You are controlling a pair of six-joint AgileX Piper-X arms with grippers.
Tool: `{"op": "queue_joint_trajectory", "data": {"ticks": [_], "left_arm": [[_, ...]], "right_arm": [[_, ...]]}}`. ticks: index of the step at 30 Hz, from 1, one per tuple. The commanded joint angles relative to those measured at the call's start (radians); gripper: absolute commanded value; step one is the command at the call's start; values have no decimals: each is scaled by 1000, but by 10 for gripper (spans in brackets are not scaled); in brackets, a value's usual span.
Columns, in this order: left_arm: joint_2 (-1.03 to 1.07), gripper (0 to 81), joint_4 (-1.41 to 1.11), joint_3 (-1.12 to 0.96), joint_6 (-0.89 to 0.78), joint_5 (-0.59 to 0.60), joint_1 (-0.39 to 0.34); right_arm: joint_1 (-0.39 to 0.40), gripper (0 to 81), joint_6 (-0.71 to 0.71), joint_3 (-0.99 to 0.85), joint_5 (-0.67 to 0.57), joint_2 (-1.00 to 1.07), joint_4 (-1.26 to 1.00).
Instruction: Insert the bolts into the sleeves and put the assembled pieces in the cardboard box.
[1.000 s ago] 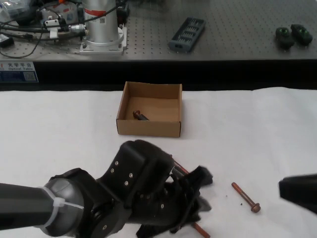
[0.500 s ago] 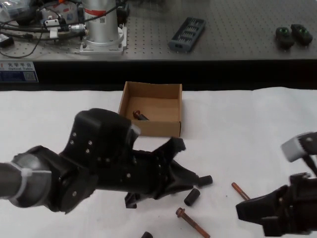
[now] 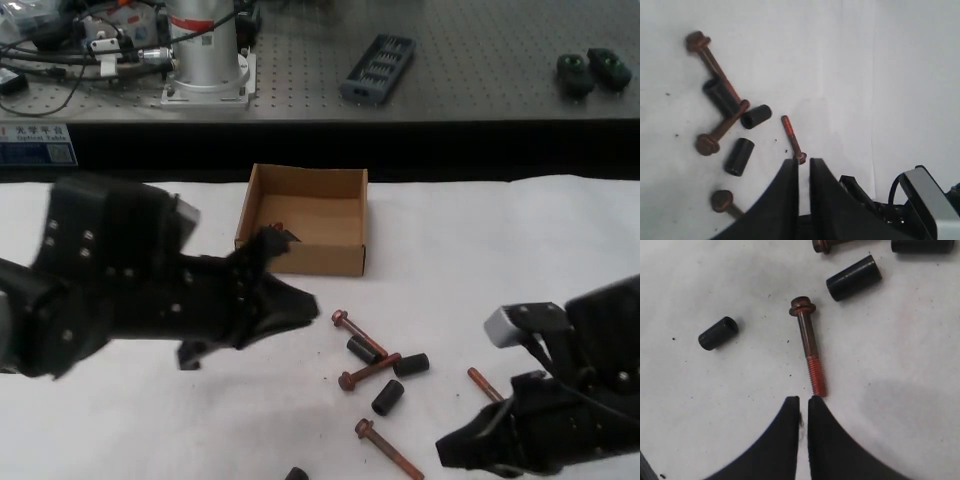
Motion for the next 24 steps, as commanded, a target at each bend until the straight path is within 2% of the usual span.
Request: {"op": "queue_joint_trajectory", "data": {"ticks": [1,12,24], "left_arm": [[-22,65,34,-10,41,-12,7],[-139,65,252,-10,193,-85,25],[-289,65,343,-10,221,-142,25]], "right_arm": [[-5,61,-3,-20,-10,9,-19],[-5,61,-10,-81,-6,117,-14],[114,61,-10,-98,21,183,-17]]}}
